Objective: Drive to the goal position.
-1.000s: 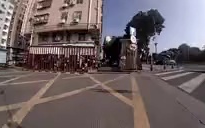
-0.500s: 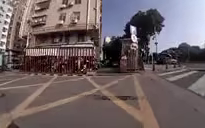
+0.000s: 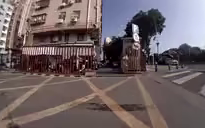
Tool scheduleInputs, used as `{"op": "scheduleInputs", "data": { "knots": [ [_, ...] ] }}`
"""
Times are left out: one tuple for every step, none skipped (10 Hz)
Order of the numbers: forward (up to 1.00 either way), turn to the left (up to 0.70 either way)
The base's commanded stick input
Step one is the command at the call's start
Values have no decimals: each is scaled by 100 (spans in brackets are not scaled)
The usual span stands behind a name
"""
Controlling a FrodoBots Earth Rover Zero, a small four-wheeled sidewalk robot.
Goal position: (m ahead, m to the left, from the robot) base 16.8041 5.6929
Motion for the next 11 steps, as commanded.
{"op": "scheduleInputs", "data": {
  "knots": [
    [70,0],
    [70,0],
    [70,0],
    [70,0],
    [70,0],
    [70,0],
    [70,0],
    [70,0],
    [70,0],
    [70,0],
    [70,0]
  ]
}}
